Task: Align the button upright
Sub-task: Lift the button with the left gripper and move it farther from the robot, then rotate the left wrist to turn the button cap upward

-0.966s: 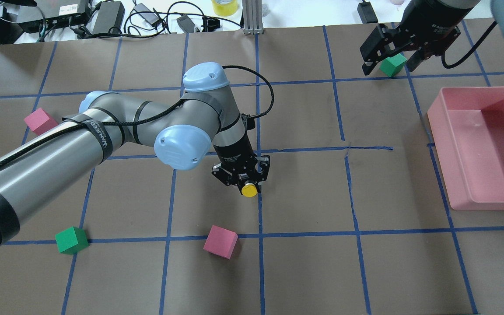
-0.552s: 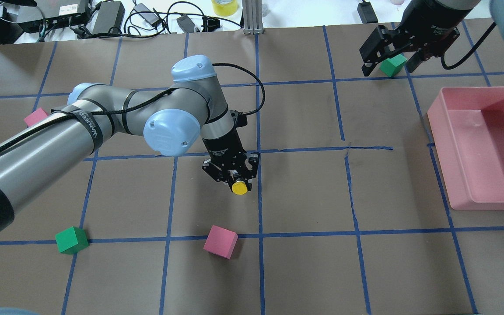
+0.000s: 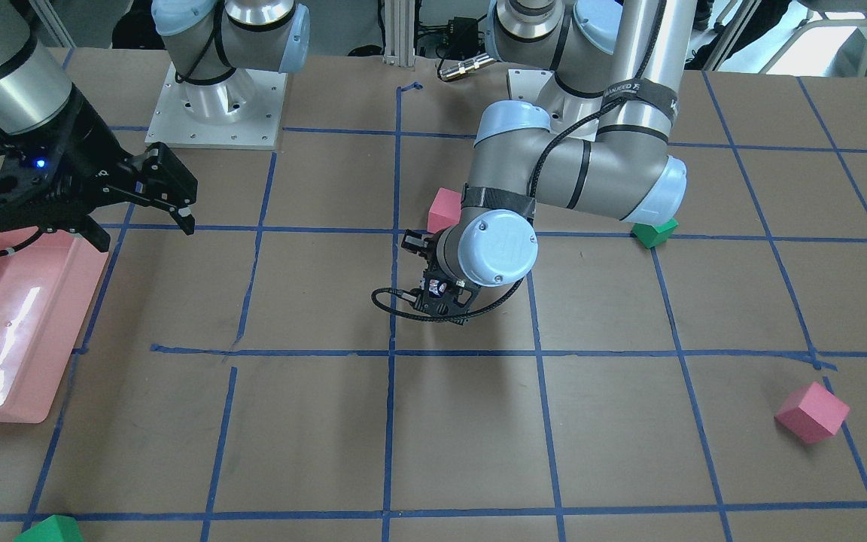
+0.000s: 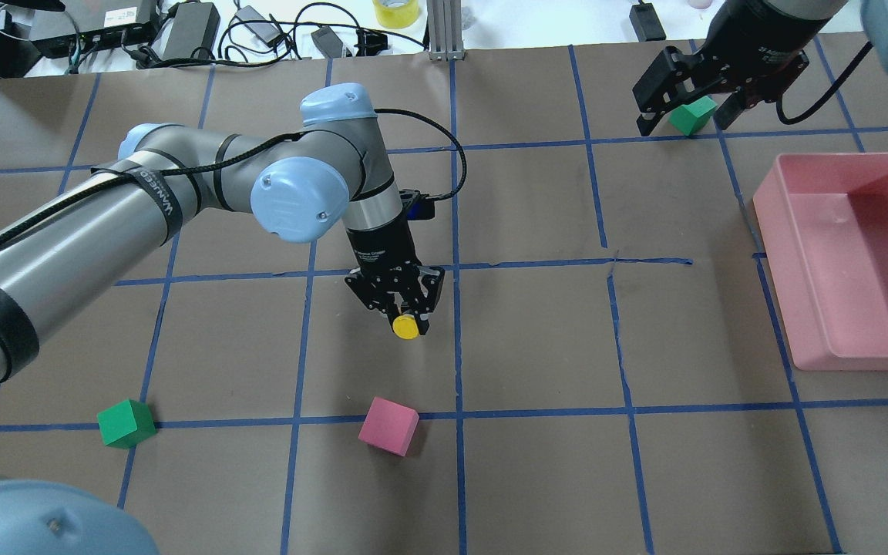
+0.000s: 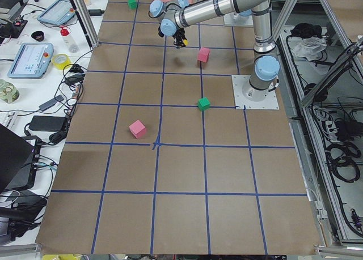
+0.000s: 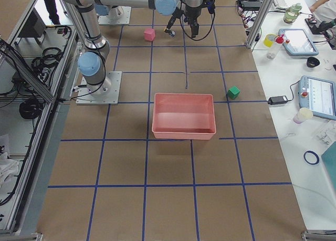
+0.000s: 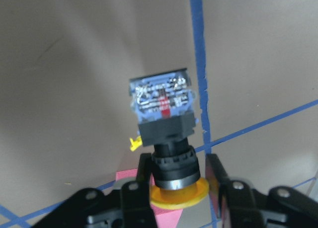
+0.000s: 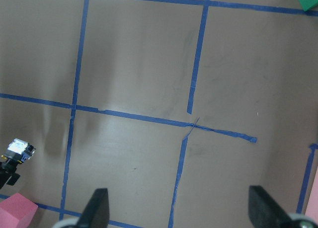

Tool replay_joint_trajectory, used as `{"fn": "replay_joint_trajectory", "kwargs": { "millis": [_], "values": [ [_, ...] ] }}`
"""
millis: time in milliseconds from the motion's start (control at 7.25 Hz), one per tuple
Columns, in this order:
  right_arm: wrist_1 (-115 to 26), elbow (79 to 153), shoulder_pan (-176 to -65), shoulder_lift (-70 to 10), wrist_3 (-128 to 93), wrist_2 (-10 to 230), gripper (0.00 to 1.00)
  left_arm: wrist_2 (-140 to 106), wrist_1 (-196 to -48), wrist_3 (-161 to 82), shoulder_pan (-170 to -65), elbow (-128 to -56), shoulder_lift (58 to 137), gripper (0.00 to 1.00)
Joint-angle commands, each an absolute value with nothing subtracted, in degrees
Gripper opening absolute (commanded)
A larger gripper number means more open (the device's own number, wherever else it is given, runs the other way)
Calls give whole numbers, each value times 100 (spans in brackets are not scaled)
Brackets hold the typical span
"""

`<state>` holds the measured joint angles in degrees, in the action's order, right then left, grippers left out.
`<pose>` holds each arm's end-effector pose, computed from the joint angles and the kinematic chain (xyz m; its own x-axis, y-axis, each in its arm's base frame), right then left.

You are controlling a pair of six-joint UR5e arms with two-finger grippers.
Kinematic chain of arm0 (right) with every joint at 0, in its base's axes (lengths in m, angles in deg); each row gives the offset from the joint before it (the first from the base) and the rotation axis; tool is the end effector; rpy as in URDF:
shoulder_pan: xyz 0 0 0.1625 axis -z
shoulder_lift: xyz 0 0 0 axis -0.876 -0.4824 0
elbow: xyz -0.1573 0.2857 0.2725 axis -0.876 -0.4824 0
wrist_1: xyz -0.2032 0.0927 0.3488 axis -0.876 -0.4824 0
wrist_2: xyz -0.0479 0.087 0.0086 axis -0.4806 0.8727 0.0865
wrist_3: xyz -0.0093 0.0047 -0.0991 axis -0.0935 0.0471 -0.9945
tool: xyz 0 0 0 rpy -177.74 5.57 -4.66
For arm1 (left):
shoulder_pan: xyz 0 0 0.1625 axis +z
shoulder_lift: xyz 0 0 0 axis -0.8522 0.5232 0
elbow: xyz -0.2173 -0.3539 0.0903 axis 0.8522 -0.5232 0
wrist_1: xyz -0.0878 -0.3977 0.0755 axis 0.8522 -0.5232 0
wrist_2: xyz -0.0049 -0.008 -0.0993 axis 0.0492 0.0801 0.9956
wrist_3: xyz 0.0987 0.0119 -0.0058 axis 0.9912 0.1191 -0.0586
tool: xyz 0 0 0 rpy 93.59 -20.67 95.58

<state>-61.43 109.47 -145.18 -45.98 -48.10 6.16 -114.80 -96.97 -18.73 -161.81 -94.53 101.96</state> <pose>0.0940 -0.5401 0.4886 -0.9768 -0.1546 -0.1480 -0.1424 0.9857 -0.0902 -0.2826 -0.5112 0.2356 -0.9441 0.2044 0.2586 0.3061 0.8350 0.4573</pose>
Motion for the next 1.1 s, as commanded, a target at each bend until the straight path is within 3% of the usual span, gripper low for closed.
{"fn": "replay_joint_trajectory", "kwargs": {
  "millis": [0, 414, 966],
  "values": [
    [-6136, 10949, -14518, -4598, -4809, 610, 100, -11693, -10508, -2200, -16181, -8768, 10209, 9],
    [-6136, 10958, -14518, -4598, -4809, 610, 100, -10196, -10440, -4859, -15928, -8809, 10156, 0],
    [-6127, 10958, -14518, -4598, -4809, 619, 100, -7759, -9626, -6474, -15495, -9816, 10269, 0]
  ]
}}
